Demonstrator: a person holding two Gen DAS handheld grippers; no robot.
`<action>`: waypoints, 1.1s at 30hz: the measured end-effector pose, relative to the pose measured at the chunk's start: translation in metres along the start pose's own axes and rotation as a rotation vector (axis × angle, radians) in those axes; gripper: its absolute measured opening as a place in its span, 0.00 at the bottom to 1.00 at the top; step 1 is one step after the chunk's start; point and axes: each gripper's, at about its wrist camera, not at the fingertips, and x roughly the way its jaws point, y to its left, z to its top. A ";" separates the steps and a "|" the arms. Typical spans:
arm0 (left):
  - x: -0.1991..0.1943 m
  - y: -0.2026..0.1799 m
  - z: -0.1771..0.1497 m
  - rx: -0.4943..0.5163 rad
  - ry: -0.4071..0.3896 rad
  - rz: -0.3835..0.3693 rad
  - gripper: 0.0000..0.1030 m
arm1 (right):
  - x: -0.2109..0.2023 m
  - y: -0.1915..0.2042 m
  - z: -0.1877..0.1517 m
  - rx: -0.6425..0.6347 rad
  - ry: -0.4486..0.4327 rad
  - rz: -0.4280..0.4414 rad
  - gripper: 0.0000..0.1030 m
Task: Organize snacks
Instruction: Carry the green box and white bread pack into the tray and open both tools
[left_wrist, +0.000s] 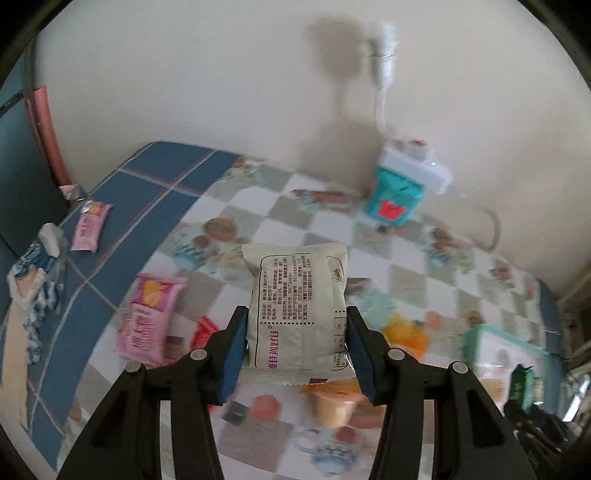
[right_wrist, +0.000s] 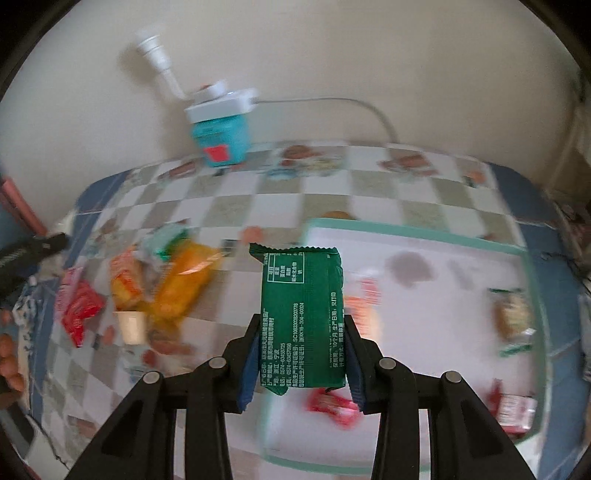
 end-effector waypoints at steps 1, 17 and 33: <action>-0.004 -0.008 -0.001 0.010 -0.004 -0.025 0.52 | -0.002 -0.015 -0.002 0.020 0.003 -0.019 0.41; -0.023 -0.164 -0.066 0.313 0.100 -0.296 0.52 | -0.008 -0.140 -0.048 0.225 0.090 -0.157 0.41; 0.005 -0.244 -0.145 0.547 0.311 -0.311 0.53 | -0.011 -0.133 -0.061 0.202 0.124 -0.127 0.43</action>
